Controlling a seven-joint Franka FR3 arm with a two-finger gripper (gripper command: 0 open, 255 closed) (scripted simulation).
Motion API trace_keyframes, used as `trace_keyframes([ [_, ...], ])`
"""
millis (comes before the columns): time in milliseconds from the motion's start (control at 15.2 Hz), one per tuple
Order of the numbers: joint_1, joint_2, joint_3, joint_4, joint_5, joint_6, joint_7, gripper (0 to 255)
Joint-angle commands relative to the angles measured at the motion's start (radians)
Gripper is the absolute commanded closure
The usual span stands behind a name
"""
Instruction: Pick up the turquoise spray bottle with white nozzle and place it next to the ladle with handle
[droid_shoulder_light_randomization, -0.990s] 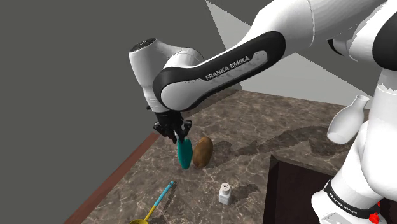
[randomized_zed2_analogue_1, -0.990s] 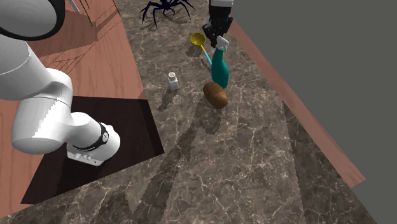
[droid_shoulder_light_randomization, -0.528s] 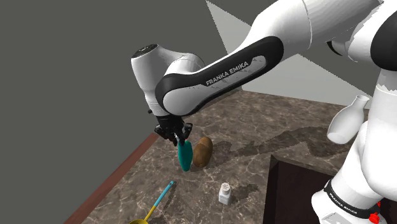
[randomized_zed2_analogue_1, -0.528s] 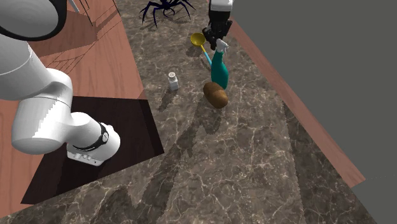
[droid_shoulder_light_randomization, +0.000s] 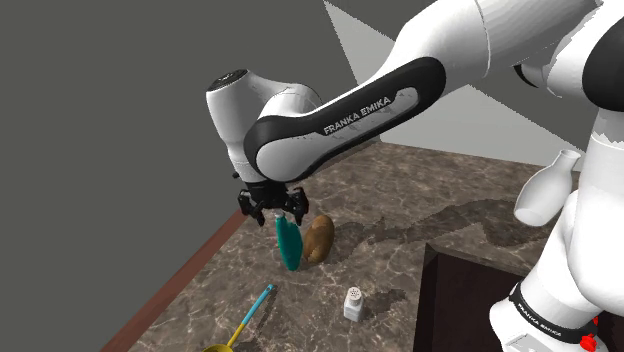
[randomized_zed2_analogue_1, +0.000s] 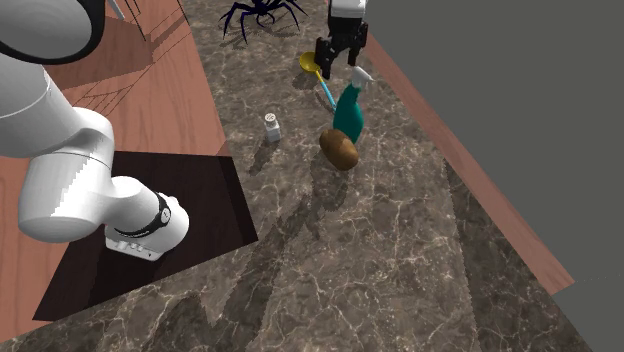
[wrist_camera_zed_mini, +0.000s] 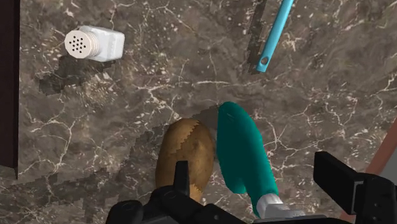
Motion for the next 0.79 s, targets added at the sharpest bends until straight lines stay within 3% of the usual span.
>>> trace_keyframes([
  [0, 0.002, -0.005, 0.002, 0.027, 0.004, -0.032, -0.003, 0],
  [198, 0.008, -0.012, 0.007, 0.112, 0.012, -0.123, -0.009, 0],
  [726, 0.008, -0.012, 0.007, 0.112, 0.012, -0.123, -0.009, 0],
])
